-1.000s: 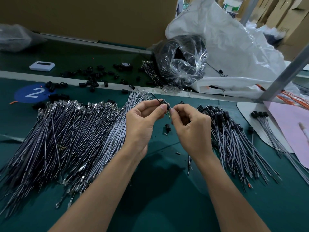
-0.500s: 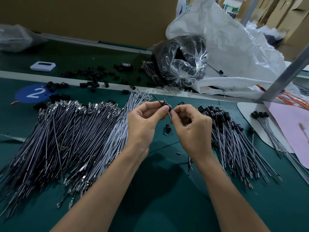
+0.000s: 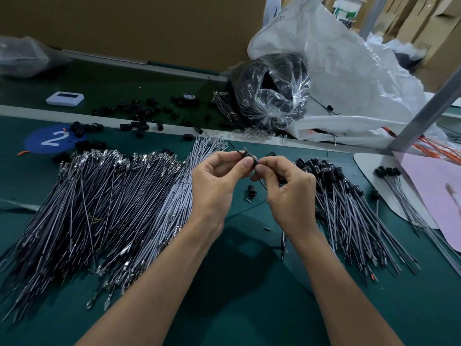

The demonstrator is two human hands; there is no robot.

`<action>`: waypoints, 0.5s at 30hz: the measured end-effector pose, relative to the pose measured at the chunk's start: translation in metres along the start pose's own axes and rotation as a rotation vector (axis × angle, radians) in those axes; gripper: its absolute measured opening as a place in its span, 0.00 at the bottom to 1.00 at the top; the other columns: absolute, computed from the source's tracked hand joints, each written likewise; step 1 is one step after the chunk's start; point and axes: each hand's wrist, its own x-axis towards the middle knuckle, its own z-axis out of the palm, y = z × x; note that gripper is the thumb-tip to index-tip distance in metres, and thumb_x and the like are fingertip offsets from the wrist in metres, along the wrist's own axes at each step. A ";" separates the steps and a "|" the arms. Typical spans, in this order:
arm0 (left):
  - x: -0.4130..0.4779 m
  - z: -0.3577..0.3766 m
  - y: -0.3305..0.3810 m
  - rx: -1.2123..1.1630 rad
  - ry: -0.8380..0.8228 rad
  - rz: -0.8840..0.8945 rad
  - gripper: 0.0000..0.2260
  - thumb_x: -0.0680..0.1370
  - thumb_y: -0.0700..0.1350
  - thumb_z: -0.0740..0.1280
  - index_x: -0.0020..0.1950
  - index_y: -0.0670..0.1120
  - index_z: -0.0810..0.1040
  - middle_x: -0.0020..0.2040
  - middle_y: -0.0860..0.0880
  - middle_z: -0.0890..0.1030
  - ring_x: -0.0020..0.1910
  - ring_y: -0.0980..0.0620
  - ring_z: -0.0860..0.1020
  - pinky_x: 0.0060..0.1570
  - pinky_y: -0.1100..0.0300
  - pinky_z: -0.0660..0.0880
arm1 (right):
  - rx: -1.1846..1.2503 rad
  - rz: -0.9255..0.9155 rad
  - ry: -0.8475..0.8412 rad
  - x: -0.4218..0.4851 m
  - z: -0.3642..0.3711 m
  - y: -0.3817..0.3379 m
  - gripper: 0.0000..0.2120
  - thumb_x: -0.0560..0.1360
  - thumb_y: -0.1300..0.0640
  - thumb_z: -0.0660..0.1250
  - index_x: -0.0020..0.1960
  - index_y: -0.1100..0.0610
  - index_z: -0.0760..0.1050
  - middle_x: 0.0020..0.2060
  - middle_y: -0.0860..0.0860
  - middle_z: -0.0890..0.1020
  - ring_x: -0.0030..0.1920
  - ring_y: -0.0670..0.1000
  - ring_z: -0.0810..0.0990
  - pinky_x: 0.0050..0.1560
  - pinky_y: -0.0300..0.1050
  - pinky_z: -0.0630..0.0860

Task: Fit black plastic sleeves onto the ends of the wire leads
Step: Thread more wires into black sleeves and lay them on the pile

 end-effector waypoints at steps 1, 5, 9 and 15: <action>0.000 -0.001 0.000 -0.020 0.007 -0.006 0.05 0.71 0.35 0.74 0.44 0.43 0.81 0.41 0.45 0.86 0.40 0.50 0.84 0.43 0.64 0.78 | 0.005 0.002 -0.016 0.000 0.000 0.000 0.03 0.77 0.62 0.68 0.48 0.60 0.81 0.37 0.46 0.84 0.38 0.43 0.82 0.43 0.33 0.76; 0.003 -0.003 0.001 -0.023 0.046 -0.014 0.05 0.71 0.36 0.74 0.45 0.42 0.82 0.41 0.45 0.86 0.39 0.52 0.84 0.43 0.65 0.78 | -0.064 -0.058 -0.014 0.002 -0.001 -0.002 0.05 0.74 0.65 0.71 0.49 0.60 0.82 0.39 0.49 0.83 0.38 0.44 0.79 0.43 0.30 0.72; 0.002 -0.002 0.000 0.035 0.034 0.006 0.06 0.71 0.35 0.74 0.44 0.43 0.81 0.39 0.47 0.86 0.39 0.53 0.83 0.43 0.65 0.78 | -0.075 -0.034 0.107 0.003 -0.003 0.000 0.02 0.72 0.62 0.74 0.44 0.58 0.83 0.36 0.48 0.82 0.35 0.44 0.79 0.39 0.31 0.74; 0.002 -0.002 0.000 0.062 0.044 0.016 0.06 0.71 0.34 0.74 0.44 0.43 0.81 0.39 0.48 0.86 0.39 0.53 0.84 0.43 0.65 0.78 | -0.111 -0.078 0.059 0.001 0.000 0.001 0.02 0.73 0.63 0.72 0.43 0.61 0.82 0.35 0.48 0.82 0.36 0.44 0.78 0.39 0.29 0.73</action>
